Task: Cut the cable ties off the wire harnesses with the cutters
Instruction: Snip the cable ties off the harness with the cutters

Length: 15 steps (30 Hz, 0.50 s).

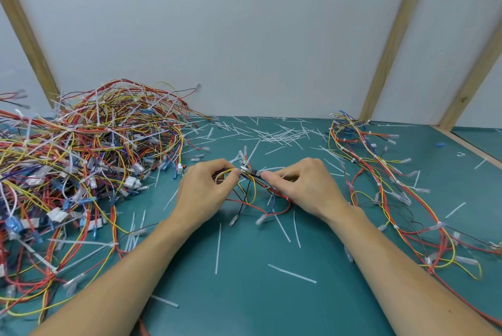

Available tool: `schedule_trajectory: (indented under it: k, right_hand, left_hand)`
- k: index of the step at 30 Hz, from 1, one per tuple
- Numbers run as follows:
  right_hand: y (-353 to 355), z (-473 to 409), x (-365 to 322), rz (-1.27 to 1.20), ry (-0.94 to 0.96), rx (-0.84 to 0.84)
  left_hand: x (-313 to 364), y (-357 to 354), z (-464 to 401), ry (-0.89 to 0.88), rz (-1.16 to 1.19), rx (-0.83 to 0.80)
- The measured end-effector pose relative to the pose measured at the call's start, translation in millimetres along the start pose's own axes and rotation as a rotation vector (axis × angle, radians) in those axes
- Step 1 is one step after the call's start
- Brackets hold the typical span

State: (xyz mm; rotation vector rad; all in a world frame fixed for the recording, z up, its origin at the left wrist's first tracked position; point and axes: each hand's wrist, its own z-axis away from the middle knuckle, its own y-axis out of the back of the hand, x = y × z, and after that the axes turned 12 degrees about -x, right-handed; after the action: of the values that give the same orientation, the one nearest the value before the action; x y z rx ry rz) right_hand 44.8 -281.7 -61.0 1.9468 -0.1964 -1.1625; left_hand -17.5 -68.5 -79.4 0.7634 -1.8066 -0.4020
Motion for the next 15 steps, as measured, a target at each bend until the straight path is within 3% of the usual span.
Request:
schedule_trajectory:
  k: [15]
  right_hand:
    - [4.1,-1.0,3.0,0.035,0.040,0.038]
  left_hand:
    - [3.9,1.2,0.3,-0.005,0.009,0.002]
